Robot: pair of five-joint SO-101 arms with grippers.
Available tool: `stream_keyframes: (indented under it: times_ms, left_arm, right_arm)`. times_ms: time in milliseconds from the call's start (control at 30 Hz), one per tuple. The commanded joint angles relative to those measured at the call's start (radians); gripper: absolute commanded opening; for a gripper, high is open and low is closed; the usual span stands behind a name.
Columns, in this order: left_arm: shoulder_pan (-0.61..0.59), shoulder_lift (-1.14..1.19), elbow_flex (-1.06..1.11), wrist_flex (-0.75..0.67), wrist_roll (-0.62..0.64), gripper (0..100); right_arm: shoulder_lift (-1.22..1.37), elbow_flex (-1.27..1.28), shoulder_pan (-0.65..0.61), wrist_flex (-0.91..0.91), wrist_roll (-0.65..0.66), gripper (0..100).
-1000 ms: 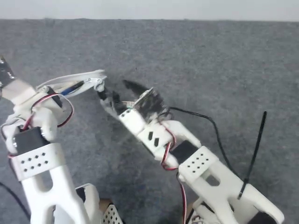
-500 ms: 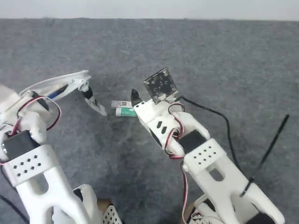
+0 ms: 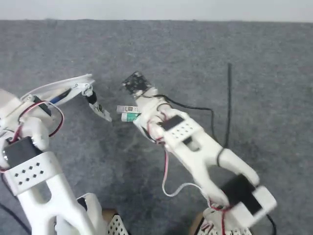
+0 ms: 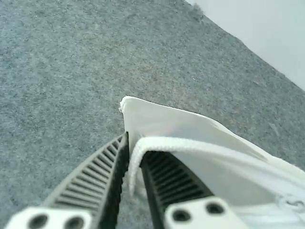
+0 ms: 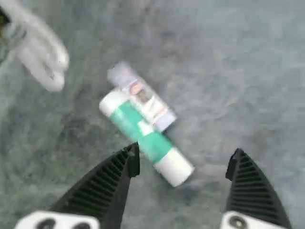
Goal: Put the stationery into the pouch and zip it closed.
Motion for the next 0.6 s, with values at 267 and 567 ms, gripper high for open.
stream_keyframes:
  times_ms: [267,567]
  left_arm:
    - [-0.002,-0.037,-0.041,-0.026,-0.005,1]
    - [-0.002,-0.037,-0.041,-0.026,-0.005,1]
  right_arm:
    - [0.311,-0.284,-0.007,0.082,0.149,29.3]
    - [0.341,-0.296,0.018,0.084,0.181,16.8]
